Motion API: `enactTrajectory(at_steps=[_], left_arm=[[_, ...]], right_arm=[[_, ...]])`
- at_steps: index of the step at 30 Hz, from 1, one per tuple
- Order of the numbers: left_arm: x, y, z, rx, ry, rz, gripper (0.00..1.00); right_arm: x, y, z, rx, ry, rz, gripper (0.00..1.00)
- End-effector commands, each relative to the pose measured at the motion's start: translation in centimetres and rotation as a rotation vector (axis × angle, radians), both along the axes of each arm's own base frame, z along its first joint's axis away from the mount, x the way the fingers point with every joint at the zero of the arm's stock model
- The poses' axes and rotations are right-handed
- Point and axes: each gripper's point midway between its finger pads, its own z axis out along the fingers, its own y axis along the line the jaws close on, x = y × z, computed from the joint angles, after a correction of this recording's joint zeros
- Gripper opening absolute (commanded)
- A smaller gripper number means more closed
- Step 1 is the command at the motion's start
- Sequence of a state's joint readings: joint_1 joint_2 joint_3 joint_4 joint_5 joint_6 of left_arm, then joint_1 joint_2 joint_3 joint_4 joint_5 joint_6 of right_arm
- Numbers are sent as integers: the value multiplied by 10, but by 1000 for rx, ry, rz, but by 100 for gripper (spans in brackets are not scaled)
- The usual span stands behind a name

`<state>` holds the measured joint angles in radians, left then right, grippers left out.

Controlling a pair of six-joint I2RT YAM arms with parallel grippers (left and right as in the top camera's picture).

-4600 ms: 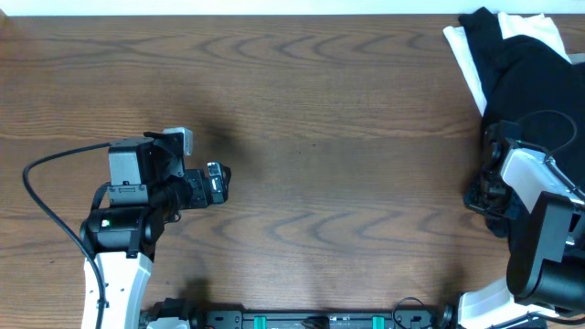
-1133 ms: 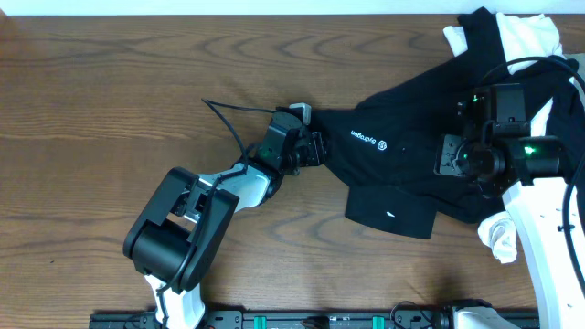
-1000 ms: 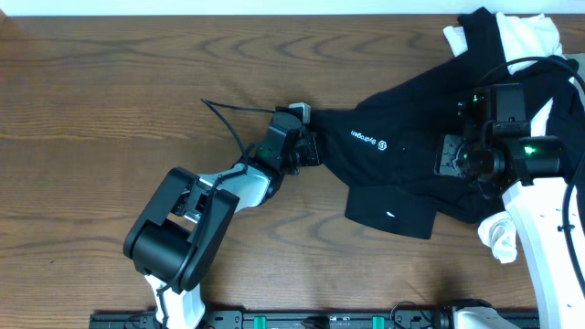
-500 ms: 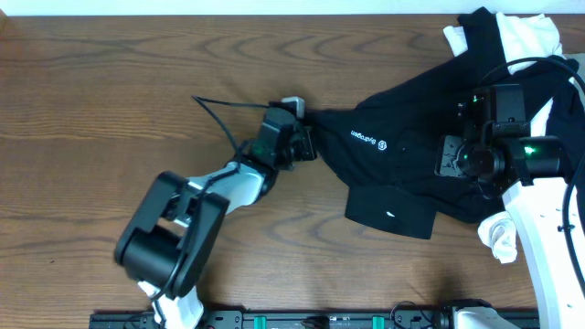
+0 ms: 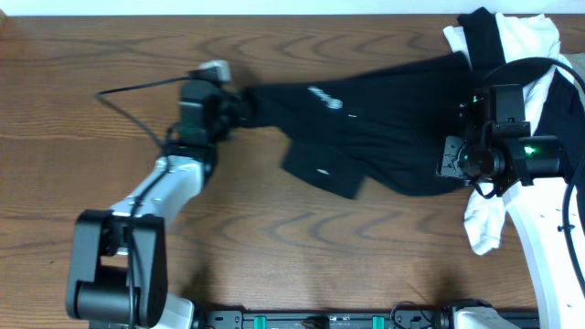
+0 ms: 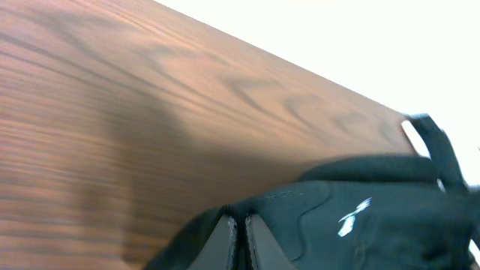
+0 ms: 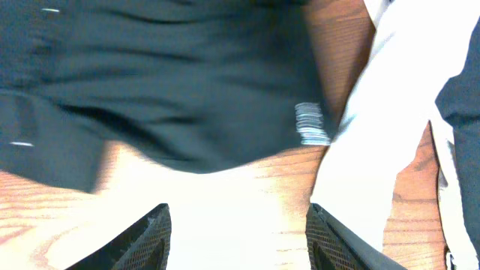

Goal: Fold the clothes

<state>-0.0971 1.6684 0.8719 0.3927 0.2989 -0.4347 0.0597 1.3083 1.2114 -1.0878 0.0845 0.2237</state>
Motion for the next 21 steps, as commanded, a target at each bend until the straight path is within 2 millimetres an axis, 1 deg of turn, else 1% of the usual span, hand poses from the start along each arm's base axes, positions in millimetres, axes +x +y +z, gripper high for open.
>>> enactTrajectory(at_steps=[1,3,6,8,9,10,12,13,15,18,19,21], left_arm=[[11,47,17,43,-48,94,6],[14,71,19,46,-43,143,6],[17,97,24,76,-45,182,6],[17,108,26,88,-33,196,6],[16,110,25,84,-20,194,11],[14,107,23,78,-9,168,39],[9,95,18,60,19,105,77],[4,90,13,46,47,79,86],[-9,77,-1,9,127,27,99],[-36,54,-25,-38,280,-42,98],[-46,47,-33,-47,333,-60,98],[-62,32,-44,-45,414,-93,98]], right_arm=[[0,-5,2,-17,-4,-10,56],[0,-5,2,-17,-4,-10,56],[0,-5,2,-17,-4,-10,56],[0,-5,2,-17,-4,-10,56],[0,-5,2,-17,-4,-10,56],[1,-5,2,-17,-5,-11,56],[1,-5,2,-16,-5,-11,56],[1,-5,2,-17,-5,-10,56],[0,-6,2,-20,-5,-12,57],[0,-8,2,-29,-4,-16,58],[0,-9,2,-35,-4,-17,57],[0,-10,1,-42,0,-20,52]])
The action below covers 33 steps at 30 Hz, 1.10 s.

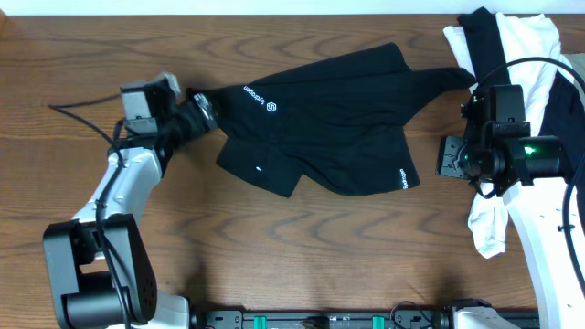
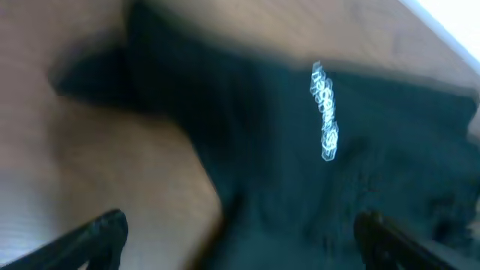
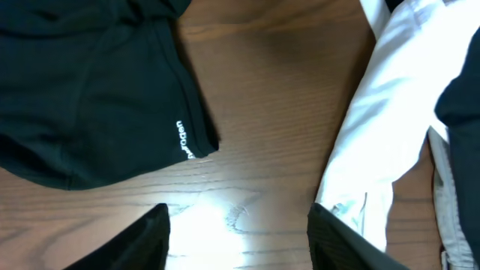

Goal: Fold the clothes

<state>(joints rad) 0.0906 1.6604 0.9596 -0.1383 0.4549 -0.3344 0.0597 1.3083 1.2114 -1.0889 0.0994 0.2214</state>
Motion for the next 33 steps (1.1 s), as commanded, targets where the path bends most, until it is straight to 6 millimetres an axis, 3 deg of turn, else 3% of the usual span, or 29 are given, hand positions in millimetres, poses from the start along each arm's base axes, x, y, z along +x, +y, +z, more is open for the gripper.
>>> enactTrajectory(at_steps=[1,4,10,17,21,27,33], left_arm=[[-17,-32,2,-38,43,-110,98],[-35,-59,-5,-38,110,-181,98],[-62,-115,-13,12,154,-332,98],[-93,-167,-16,45,171,-488,98],[-102,-181,-16,51,170,-532,98],[-104,-184,-18,73,167,-539,98],[-105,-184,-18,68,176,-530,98]], right_arm=[[0,-7,0,-27,6,-17,46],[0,-8,-6,-28,27,-18,23],[0,-16,-36,-32,127,-46,21],[0,-40,-78,-63,271,-112,22],[0,-51,-101,-65,344,-133,22],[-6,-68,-136,-71,456,-173,23],[-28,-93,-167,-106,594,-235,22]])
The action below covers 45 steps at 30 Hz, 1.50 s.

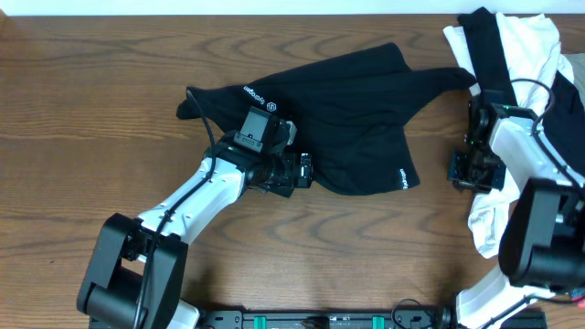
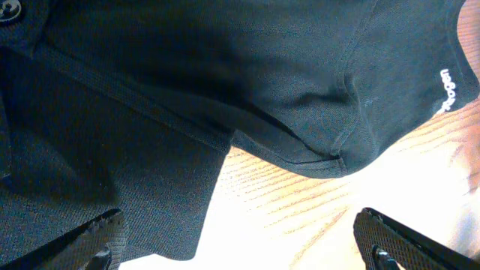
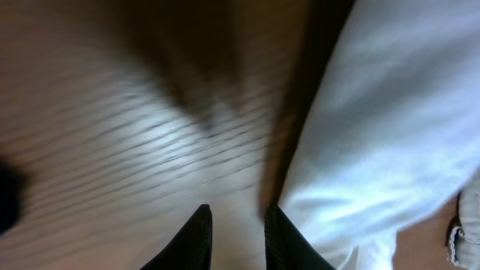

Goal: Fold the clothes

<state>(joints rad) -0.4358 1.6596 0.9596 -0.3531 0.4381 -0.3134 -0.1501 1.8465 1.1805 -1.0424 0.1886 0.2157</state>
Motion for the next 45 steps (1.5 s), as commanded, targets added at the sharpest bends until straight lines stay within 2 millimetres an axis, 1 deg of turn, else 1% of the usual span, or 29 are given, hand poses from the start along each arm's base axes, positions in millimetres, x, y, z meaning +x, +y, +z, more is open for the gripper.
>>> enactTrajectory(at_steps=[1,3,4,6,9,11,15,17,19,22,25,27,29,32,34,36,38,41,42,45], left_arm=[[3,0,8,1,-26,1,98],[3,0,8,0,-26,1,98],[2,-1,8,0,-26,-1,98],[1,-3,8,-1,-25,-8,98],[-3,-8,9,-2,-25,-25,98],[-6,-13,9,-3,-25,-39,98],[-11,-20,9,-3,-25,-64,98],[-14,-23,9,-3,-25,-75,98],[-16,-27,9,-5,-28,-85,98],[-18,-31,9,-10,-26,-86,98],[-19,-37,11,-33,-3,-40,98],[-18,-44,13,-56,14,7,98],[-18,-52,14,-73,27,44,98],[-17,-53,10,-28,28,148,98],[-17,-56,8,-6,11,194,98],[-18,-65,11,-16,-6,202,98],[-21,-73,12,-27,-11,221,98],[-23,-74,10,-14,-6,285,99],[-24,-75,9,-11,-1,301,100],[-27,-76,0,-2,33,352,96]], right_arm=[[-19,-22,-15,-33,88,-34,21],[-26,-31,-18,-30,107,-75,17],[-28,-37,-18,-32,108,-102,16],[-35,-53,-15,-51,106,-157,17],[-45,-72,-11,-54,94,-259,20],[-53,-86,-7,-60,80,-342,20],[-64,-107,5,-68,24,-474,20],[-60,-109,14,-38,-41,-517,20],[-46,-103,23,36,-131,-510,20],[-13,-76,45,217,-305,-352,21],[11,-45,80,351,-472,-170,24],[18,-29,101,387,-549,-102,27],[20,-20,118,380,-598,-60,29],[18,-8,140,360,-649,-9,31],[16,-2,150,350,-676,15,32],[15,2,158,344,-695,33,33],[12,5,162,342,-702,42,33],[8,7,161,348,-691,38,33],[7,8,161,351,-685,36,33],[6,8,160,354,-678,34,32]])
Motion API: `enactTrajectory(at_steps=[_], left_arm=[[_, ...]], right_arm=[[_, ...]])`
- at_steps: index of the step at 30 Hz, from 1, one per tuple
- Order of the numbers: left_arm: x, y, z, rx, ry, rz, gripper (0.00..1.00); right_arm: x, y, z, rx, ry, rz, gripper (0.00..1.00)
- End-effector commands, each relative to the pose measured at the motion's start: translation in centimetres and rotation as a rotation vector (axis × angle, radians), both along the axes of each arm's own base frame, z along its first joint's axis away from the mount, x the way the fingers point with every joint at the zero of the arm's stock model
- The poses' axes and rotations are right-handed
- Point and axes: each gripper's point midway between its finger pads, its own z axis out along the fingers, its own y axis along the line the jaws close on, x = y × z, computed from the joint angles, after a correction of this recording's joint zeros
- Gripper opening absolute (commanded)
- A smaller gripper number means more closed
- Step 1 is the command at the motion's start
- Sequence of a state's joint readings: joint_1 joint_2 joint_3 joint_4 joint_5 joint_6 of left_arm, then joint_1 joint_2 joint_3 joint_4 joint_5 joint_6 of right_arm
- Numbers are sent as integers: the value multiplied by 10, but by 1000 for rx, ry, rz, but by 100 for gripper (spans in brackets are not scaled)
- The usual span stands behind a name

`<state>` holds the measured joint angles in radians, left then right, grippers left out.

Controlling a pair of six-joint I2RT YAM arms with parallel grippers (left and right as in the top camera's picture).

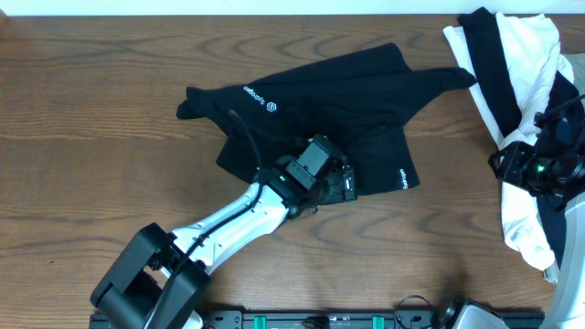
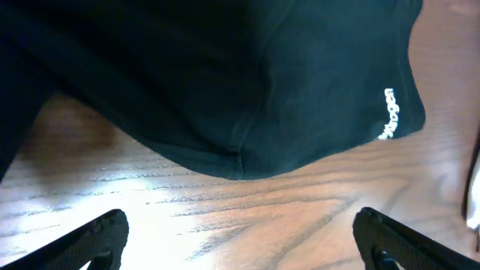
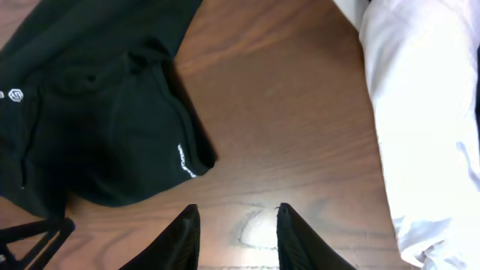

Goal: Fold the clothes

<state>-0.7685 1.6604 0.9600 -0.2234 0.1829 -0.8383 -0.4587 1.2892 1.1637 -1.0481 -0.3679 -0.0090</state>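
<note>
A black short-sleeved shirt with small white logos lies crumpled and spread on the wooden table, upper middle. My left gripper hovers at the shirt's lower hem, open. In the left wrist view its fingers stand wide apart over bare wood, with the hem just beyond them. My right gripper is off to the right, apart from the shirt. It is open with nothing between its fingers, and the black shirt shows at the upper left.
A pile of white and black clothes lies at the table's right end, with a white garment trailing down beside the right arm. The table's far edge runs along the top.
My left gripper moved right, from over the shirt's lower left part to its lower hem. My right gripper shifted right and now views the shirt from farther off. The white garment's lower end lies farther right.
First my left gripper was shut on the shirt's left corner, the shirt stretched toward the right pile. Then the shirt lay farther left, let go, with the left gripper open. Later the left gripper hovered over the shirt's lower part, and now at its hem.
</note>
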Motion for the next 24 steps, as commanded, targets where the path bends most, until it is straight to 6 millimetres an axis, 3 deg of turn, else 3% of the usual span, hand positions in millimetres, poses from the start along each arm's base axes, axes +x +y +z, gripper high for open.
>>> enactTrajectory(at_steps=[1,6,11,16,24], left_arm=[[6,5,-10,13,38,143,96],[10,-1,-35,-8,101,233,95],[17,-11,-41,-43,93,249,87],[22,-14,-41,-58,74,256,67],[14,-20,-48,-45,87,239,66]], right_arm=[[1,6,3,5,-13,28,32],[0,6,3,6,-13,28,32],[0,6,3,5,-13,28,32],[0,6,2,7,-10,28,32],[-1,6,2,9,-6,28,32]])
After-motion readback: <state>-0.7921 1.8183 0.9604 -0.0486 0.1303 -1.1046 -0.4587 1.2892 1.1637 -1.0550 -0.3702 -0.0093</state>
